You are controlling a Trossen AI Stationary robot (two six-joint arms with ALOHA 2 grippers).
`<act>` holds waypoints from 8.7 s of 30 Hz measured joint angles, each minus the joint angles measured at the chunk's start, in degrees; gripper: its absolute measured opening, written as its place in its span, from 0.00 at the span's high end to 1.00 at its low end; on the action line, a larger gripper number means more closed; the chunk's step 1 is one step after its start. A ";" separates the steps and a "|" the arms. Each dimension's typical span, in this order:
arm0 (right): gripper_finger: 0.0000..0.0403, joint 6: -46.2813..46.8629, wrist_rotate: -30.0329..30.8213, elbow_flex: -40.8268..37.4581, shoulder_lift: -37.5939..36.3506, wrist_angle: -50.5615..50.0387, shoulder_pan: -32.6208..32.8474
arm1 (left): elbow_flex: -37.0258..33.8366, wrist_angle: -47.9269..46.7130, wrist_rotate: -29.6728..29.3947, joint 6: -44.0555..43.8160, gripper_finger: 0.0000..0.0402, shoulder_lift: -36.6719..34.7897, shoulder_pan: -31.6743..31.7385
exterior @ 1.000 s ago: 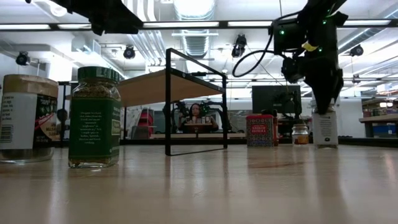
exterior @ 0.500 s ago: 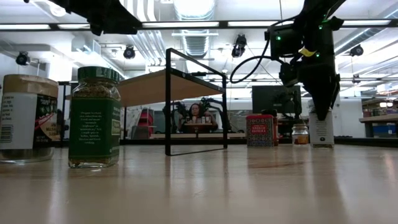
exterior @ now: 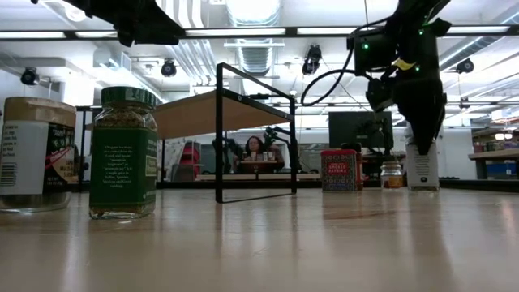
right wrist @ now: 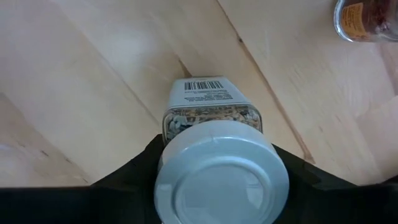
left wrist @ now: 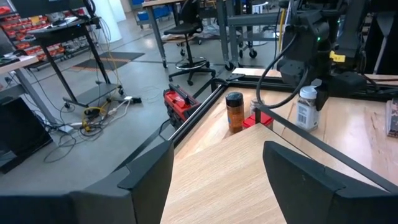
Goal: Shelf spices
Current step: Put the white seasoning bottle on the shelf
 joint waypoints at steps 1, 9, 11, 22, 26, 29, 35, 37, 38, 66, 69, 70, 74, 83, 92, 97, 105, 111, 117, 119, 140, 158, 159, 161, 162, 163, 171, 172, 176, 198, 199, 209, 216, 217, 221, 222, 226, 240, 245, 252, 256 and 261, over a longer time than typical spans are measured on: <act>0.55 -0.02 0.02 0.26 -0.11 -0.30 0.20 | 0.00 0.01 0.00 0.00 0.41 0.00 0.00; 0.55 0.11 0.48 7.16 -0.72 -4.59 2.82 | 0.01 -0.01 0.00 -0.20 0.43 0.00 0.00; 0.55 0.11 0.62 9.99 -0.74 -5.69 3.56 | 0.02 -0.01 0.00 -0.20 0.43 0.00 0.00; 0.55 -1.36 1.68 26.59 -0.17 -6.64 8.18 | 0.02 -0.01 0.00 -0.21 0.43 0.00 0.00; 0.55 -2.33 1.97 31.56 0.63 -6.36 9.58 | 0.02 -0.01 0.00 -0.46 0.42 0.00 0.00; 0.55 -3.11 2.11 35.31 2.12 -6.35 9.97 | 0.02 -0.01 0.00 -0.48 0.41 0.00 0.00; 0.55 -7.22 2.47 44.73 8.97 -6.48 9.99 | 0.02 0.01 0.00 -0.57 0.41 0.00 0.00; 0.55 -9.14 2.49 48.70 12.52 -7.88 9.99 | 0.02 0.05 0.00 -0.61 0.42 0.00 0.00; 0.55 -10.28 2.50 51.00 14.23 -8.86 9.99 | 0.04 0.07 0.00 -0.63 0.42 0.00 0.00; 0.55 -20.04 3.00 83.27 34.62 -22.37 2.62 | 0.09 -0.53 0.00 -1.77 0.42 -0.04 0.00; 0.55 -19.14 2.97 83.25 34.64 -22.38 2.60 | 0.09 -0.62 0.00 -1.84 0.42 -0.04 0.00; 0.55 -18.96 2.97 83.23 34.64 -22.20 2.60 | 0.07 -0.64 0.00 -1.94 0.42 -0.04 -0.02; 0.55 -17.99 1.12 83.14 34.74 -22.11 3.10 | 0.09 -0.62 0.00 -2.14 0.44 -0.02 0.00; 0.55 -18.51 0.41 82.33 37.82 -21.26 3.87 | 0.09 -1.51 0.11 -4.05 0.42 0.38 -0.02; 0.55 -19.90 0.03 82.31 40.80 -20.10 3.85 | 0.07 -2.77 1.24 -5.24 0.43 0.61 -0.01; 0.55 -20.31 0.00 82.53 41.51 -19.53 3.74 | 0.07 -2.71 1.44 -6.02 0.44 0.66 -0.02; 0.55 -20.47 -0.02 82.57 42.57 -19.54 3.74 | 0.08 -2.82 2.70 -6.49 0.42 0.66 -0.02; 0.55 -20.94 0.00 82.57 42.60 -20.20 3.71 | 0.07 -3.02 2.71 -6.47 0.44 0.66 0.00; 0.51 -21.68 0.03 82.57 42.60 -21.31 3.73 | 0.07 -3.08 2.70 -6.47 0.44 0.66 0.00; 0.48 -21.68 0.11 82.57 42.60 -21.20 3.71 | 0.09 -3.11 2.69 -6.47 0.43 0.66 -0.02; 0.34 -29.36 0.39 82.62 40.06 -19.99 3.61 | 0.07 -3.66 2.67 -6.41 0.43 0.66 -0.02; 0.35 -31.70 -2.56 82.62 39.80 -13.26 4.50 | 0.07 -3.68 2.86 -6.40 0.43 0.66 -0.02; 0.36 -31.97 -2.56 82.62 39.80 -13.32 4.50 | 0.07 -3.68 2.86 -6.40 0.43 0.66 -0.02; 0.39 -32.06 -2.55 82.60 39.82 -13.37 4.48 | 0.07 -3.68 2.89 -6.40 0.43 0.66 -0.01; 0.40 -32.07 -2.56 82.60 39.82 -13.36 4.48 | 0.07 -3.69 2.89 -6.40 0.43 0.66 -0.02; 0.42 -32.09 -2.56 82.62 39.82 -13.35 4.48 | 0.07 -3.68 2.89 -6.40 0.43 0.66 -0.01; 0.56 -32.92 -2.54 82.62 39.82 -13.53 4.48 | 0.07 -3.69 2.91 -6.40 0.45 0.66 -0.02; 0.57 -33.54 -2.54 82.60 39.82 -13.55 4.48 | 0.07 -3.68 2.91 -6.40 0.45 0.66 -0.02; 0.61 -36.35 -2.56 82.62 39.80 -13.51 4.48 | 0.07 -3.70 2.93 -6.40 0.44 0.66 -0.02; 0.67 -53.27 -4.15 82.64 39.76 -13.72 4.22 | 0.07 -5.01 2.97 -6.40 0.44 0.66 0.00; 0.67 -53.27 -4.83 82.64 39.76 -13.72 4.20 | 0.07 -4.99 2.97 -6.40 0.44 0.66 0.00; 0.60 -55.24 -5.99 82.60 39.37 -13.92 4.63 | 0.07 -5.68 2.97 -6.40 0.45 0.59 0.00; 0.54 -54.29 -7.28 83.73 38.72 -13.84 4.79 | 0.07 -5.94 2.99 -6.40 0.43 0.41 0.00; 0.53 -53.86 -8.60 83.88 38.47 -13.61 4.79 | 0.07 -6.00 2.99 -6.40 0.43 0.39 0.00; 0.51 -52.29 -12.37 83.90 36.95 -12.44 4.87 | 0.07 -6.02 3.97 -6.14 0.44 0.31 -0.01; 0.50 -51.72 -12.81 83.91 36.42 -12.46 4.87 | 0.07 -6.03 4.34 -6.14 0.44 0.31 -0.01; 0.48 -47.57 -12.88 83.91 33.51 -12.35 4.85 | 0.07 -6.04 4.50 -6.14 0.46 0.31 -0.01; 0.48 -24.68 8.61 82.81 26.49 -26.99 2.37 | 0.07 -6.00 5.96 -7.47 0.47 0.31 0.00; 0.46 -21.96 12.47 77.40 26.61 -27.08 0.66 | 0.07 -6.10 5.99 -8.27 0.44 0.31 0.00; 0.46 -21.29 12.38 63.91 19.88 -16.51 -0.04 | 0.00 -9.24 6.05 -9.10 0.41 0.15 -0.02; 0.48 -21.43 9.98 53.60 13.94 -8.12 -0.05 | 0.00 -10.15 6.10 -10.67 0.42 0.11 -0.01; 0.49 -24.02 4.64 41.17 7.26 1.50 -0.02 | 0.00 -9.69 8.91 -12.23 0.43 0.32 0.00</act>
